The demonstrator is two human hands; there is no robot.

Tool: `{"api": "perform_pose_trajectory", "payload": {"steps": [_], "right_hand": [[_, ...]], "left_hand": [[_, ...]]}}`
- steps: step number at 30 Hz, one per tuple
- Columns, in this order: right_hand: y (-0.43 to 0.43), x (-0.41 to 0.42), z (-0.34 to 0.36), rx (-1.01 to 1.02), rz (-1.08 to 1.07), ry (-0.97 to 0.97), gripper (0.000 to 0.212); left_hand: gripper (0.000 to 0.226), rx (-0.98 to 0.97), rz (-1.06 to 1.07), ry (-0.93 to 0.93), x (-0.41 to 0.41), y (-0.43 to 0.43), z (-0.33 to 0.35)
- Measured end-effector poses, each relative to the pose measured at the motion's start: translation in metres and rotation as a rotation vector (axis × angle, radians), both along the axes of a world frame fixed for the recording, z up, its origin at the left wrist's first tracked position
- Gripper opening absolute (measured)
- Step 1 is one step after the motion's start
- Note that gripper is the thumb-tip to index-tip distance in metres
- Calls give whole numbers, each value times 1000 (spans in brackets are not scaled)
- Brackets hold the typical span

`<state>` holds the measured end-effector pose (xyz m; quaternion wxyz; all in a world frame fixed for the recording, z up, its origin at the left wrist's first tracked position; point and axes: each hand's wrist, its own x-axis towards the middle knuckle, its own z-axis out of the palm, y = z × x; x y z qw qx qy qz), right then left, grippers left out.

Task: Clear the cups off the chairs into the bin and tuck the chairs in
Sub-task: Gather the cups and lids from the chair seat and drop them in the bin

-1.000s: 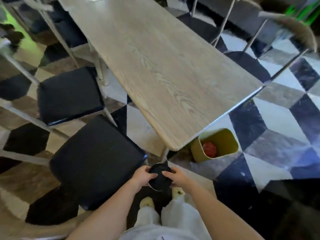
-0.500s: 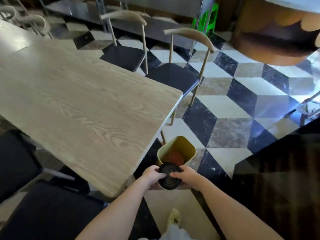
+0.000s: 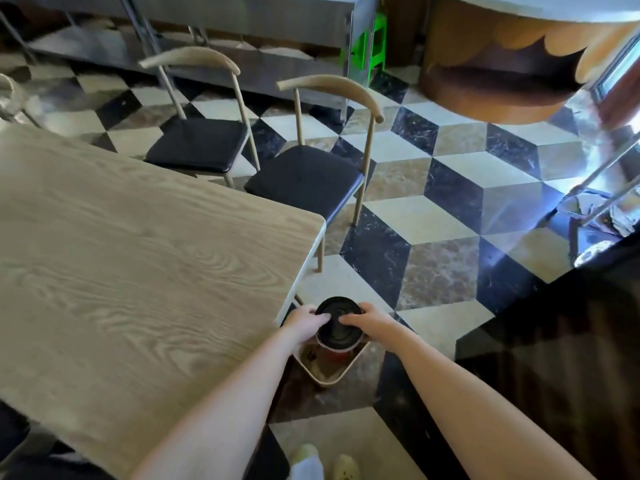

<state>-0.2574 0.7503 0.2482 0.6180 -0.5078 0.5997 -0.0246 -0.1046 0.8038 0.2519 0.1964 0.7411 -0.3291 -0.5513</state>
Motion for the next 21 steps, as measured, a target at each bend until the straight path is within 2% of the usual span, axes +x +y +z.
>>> {"api": "perform_pose_trajectory", "payload": {"steps": [2, 4, 7, 9, 10, 12, 14, 21], "right_hand": [[-14, 5, -5, -14, 21, 22, 43], [-29, 9, -14, -45, 35, 64, 40], [-49, 10, -34, -66, 68, 140, 43], [-63, 12, -56, -95, 149, 234, 51], [-67, 12, -65, -110, 180, 280, 52], [-78, 15, -91, -133, 210, 341, 50], [-85, 19, -115, -162, 202, 377, 47], [-87, 31, -189, -302, 121, 462, 49]], "left_hand": [[35, -27, -61, -78, 1, -16, 0], [39, -118, -123, -242, 6, -35, -7], [34, -433, -273, -631, 23, -57, -19], [39, -660, -340, -856, 40, -73, -37], [46, -642, -415, -922, 45, -78, -39], [61, -436, -555, -970, 51, -91, -47], [68, -315, -580, -1008, 53, -102, -56], [72, -393, -504, -1136, 49, -100, -69]]}}
